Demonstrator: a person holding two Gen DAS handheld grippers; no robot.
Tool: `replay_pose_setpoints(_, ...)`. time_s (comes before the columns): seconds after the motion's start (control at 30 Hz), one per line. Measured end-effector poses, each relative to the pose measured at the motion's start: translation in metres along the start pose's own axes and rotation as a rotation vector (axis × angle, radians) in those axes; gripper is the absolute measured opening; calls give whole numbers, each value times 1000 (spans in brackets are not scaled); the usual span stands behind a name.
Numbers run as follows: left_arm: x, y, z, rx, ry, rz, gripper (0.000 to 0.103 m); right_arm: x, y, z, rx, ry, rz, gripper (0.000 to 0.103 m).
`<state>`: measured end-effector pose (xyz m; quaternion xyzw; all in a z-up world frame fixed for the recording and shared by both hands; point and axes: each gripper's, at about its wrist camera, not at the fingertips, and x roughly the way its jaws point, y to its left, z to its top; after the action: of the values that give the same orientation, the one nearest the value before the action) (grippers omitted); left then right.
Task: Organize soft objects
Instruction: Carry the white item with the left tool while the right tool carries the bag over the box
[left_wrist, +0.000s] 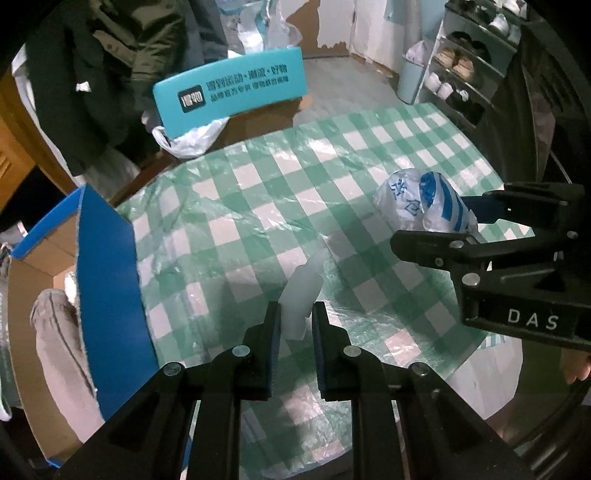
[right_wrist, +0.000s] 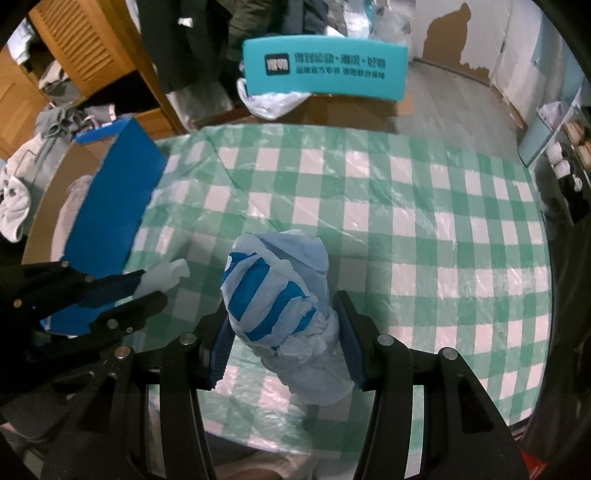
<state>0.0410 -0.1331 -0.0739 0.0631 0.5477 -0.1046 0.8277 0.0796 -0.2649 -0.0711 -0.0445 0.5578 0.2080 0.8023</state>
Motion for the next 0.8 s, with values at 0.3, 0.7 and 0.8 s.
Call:
replay_pose_setpoints(0.3,-25,14,-3,-31,-47,11,16,-21,22,5,-36,-45,17,52)
replay_pose_setpoints(0.7,-47,42,-15,-90,-81,24,16,-22,58,20,-76,-53,29,52)
replay_pose_setpoints(0.8,-52,51,-18,-106,-90,33,16,-21,66,23,-86,-55,35,52)
